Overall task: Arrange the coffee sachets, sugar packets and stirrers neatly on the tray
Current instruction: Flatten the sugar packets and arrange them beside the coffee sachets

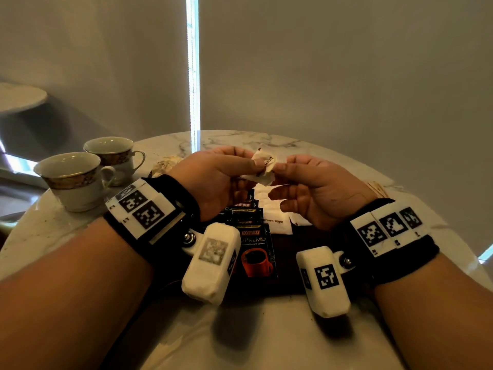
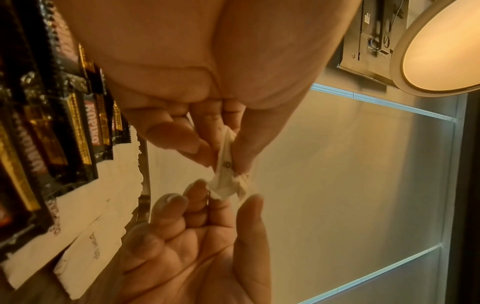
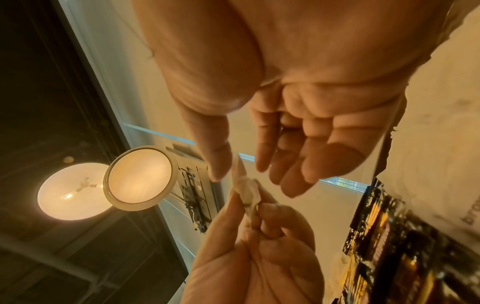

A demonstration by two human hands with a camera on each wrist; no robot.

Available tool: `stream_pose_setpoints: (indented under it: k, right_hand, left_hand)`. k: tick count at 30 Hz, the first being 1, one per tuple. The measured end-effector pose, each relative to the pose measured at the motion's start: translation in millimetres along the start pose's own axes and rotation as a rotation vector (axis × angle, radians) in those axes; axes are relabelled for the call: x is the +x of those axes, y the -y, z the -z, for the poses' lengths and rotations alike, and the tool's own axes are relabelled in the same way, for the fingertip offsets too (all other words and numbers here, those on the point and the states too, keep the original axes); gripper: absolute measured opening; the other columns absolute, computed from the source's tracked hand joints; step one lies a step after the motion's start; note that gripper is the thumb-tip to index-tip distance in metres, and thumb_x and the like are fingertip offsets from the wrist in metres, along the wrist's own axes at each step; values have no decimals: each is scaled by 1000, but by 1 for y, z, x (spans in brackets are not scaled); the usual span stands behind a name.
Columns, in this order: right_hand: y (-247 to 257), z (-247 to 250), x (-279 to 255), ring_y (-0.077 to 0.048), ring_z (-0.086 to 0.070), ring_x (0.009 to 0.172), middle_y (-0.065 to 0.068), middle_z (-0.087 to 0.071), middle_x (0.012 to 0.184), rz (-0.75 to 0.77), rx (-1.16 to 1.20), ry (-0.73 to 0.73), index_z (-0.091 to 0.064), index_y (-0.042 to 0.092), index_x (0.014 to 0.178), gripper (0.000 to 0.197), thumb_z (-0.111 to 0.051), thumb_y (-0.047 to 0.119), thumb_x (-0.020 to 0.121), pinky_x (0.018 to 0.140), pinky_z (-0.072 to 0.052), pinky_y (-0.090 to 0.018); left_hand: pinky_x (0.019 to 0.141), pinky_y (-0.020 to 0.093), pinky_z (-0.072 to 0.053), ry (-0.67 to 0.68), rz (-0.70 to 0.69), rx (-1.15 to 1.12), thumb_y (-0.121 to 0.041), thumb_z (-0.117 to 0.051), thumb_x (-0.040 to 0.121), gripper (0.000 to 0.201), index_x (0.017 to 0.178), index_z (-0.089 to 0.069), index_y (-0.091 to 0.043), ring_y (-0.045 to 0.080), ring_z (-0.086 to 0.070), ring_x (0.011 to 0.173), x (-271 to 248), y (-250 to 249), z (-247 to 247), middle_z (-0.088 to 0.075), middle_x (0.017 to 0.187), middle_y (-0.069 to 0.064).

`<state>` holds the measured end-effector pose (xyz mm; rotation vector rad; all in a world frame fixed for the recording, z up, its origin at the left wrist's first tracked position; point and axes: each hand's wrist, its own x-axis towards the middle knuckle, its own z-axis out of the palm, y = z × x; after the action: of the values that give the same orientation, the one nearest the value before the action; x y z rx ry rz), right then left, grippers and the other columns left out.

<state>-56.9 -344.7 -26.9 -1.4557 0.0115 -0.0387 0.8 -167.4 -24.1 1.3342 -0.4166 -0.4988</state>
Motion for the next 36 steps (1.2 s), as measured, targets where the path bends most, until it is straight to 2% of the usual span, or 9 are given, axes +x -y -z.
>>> stream_pose_setpoints:
  k: [4,14,18,21,24,26,29,32,36]
  right_hand:
    - [0,-5,-1,-19,-64,62,-10,-70,80,25,-28,-50,-58,9,89,6,-64,8,89,52,-47,-28]
    - [0,-8,0,-16,-63,57,-8,-69,72,86,45,-154,-59,8,90,7,-57,3,93,49,-49,-26]
    - [-1,-10,1,-16,-61,56,-7,-67,69,90,9,-165,-61,8,88,8,-57,3,94,49,-49,-27]
    - [-1,-12,0,-16,-58,54,-6,-66,67,92,-50,-156,-61,6,88,7,-58,2,93,50,-44,-29]
    - [-2,-12,-1,-15,-52,51,-5,-62,63,101,-58,-153,-62,5,87,6,-60,2,92,51,-37,-30]
    - [-1,-11,-2,-19,-53,58,-12,-62,74,110,-40,-140,-62,6,89,3,-65,7,88,52,-37,-29]
    - [-1,-8,-2,-25,-57,67,-14,-66,81,114,-81,-125,-65,6,89,16,-71,14,77,52,-40,-30]
    - [-2,-5,0,-25,-58,63,-12,-69,74,128,-98,-155,-66,6,82,7,-65,2,86,49,-39,-29]
    - [-3,-4,0,-23,-60,62,-12,-71,74,138,-166,-144,-69,8,78,9,-68,3,86,52,-41,-31]
  left_hand:
    - [52,21,-46,14,-9,-20,-13,-75,65,29,91,-63,-9,11,-53,57,1,2,-1,-67,76,6]
    - [50,22,-46,68,71,5,4,-61,87,18,98,-60,-10,12,-60,55,-1,2,-2,-69,84,9]
    - [55,26,-44,93,83,25,-6,-72,76,49,123,-58,1,13,-59,62,-1,3,-1,-69,105,14]
    - [54,24,-41,60,72,57,-21,-77,76,36,107,-65,-7,14,-52,64,0,4,-1,-67,94,11]
    - [46,21,-42,10,45,36,-12,-66,90,4,89,-62,-11,12,-54,54,0,2,-3,-67,72,4]
    - [46,20,-46,-15,21,-13,-4,-61,93,9,87,-59,-11,13,-59,52,2,2,-3,-67,69,5]
    - [47,22,-50,-19,15,-39,0,-56,94,11,91,-57,-11,17,-66,57,3,2,0,-69,76,9]
    - [50,24,-50,21,38,-30,2,-54,92,13,99,-56,-9,17,-65,58,1,0,1,-69,83,13]
    - [61,31,-48,34,15,25,-15,-72,73,27,99,-66,-11,33,-63,88,0,2,1,-69,95,14]
